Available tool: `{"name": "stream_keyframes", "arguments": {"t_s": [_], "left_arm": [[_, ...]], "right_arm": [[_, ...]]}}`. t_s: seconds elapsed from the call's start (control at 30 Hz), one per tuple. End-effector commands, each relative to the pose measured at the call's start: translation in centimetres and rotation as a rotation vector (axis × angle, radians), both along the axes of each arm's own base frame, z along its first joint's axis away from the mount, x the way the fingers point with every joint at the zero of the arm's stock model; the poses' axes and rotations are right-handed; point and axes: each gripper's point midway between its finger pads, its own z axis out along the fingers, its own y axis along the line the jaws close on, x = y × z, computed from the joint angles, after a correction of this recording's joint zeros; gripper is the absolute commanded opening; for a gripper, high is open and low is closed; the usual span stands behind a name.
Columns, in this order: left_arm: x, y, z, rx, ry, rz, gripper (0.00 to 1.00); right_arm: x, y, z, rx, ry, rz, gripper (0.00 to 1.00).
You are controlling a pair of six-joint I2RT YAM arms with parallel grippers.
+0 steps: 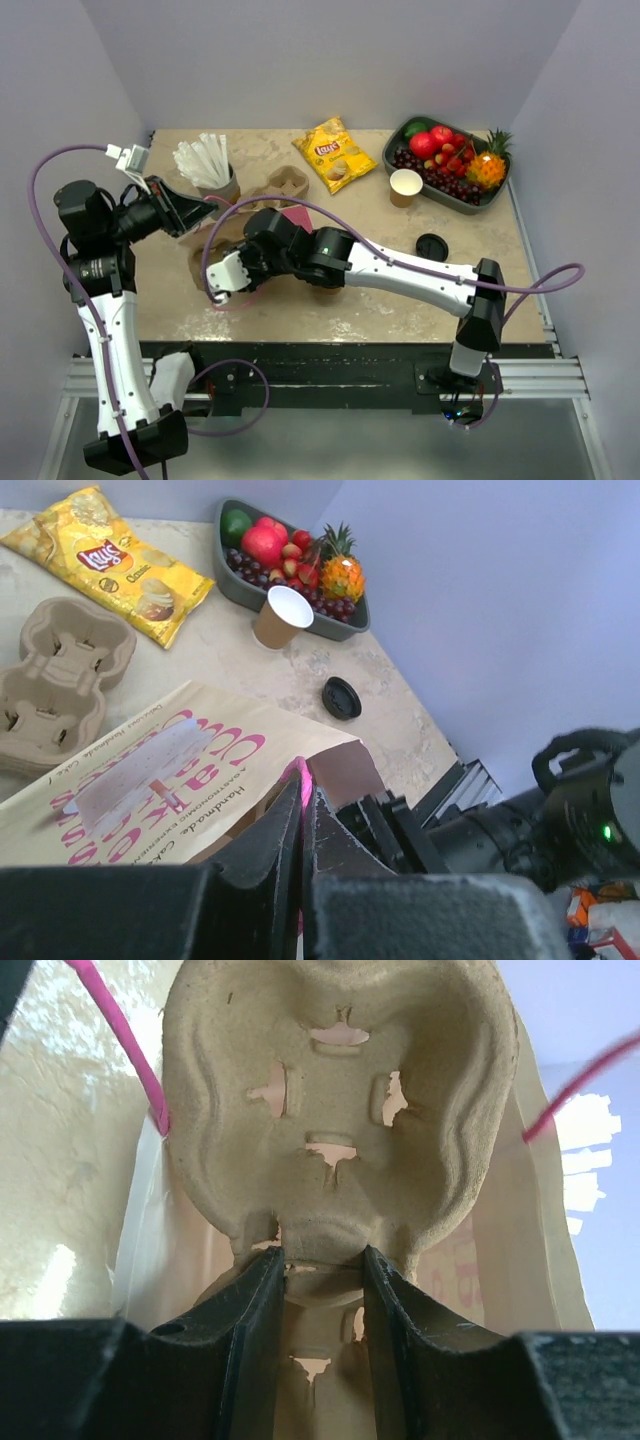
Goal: Pack the takeout coffee
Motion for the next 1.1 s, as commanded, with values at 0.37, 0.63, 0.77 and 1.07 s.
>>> {"name": "stream_keyframes", "arguments": {"t_s": [0.37,0.63,0.77,1.07], "left_arm": [[-0.2,0.9,3.5,-0.011,-0.041,0.146,0.0],[-0.5,1.6,4.2,0.036,-0.072,0.218,0.0],[-1.0,2.0,4.5,0.067,-0.093,0.25,0.0],[-1.9,2.7,4.0,0.166,-0.126,0.3,0.0]], "right_arm": [[1.7,-0.4,3.0,-0.129,-0.158,-0.212,0.0],[2.0,-2.3,0.2,-0.263,-0.15,-0.281,0.0],[2.3,-2.5,0.7,-0.254,-0.147,-0.316,0.0],[2.6,-1.8,3.4,-0.198,-0.166,-0.367,0.0]]}}
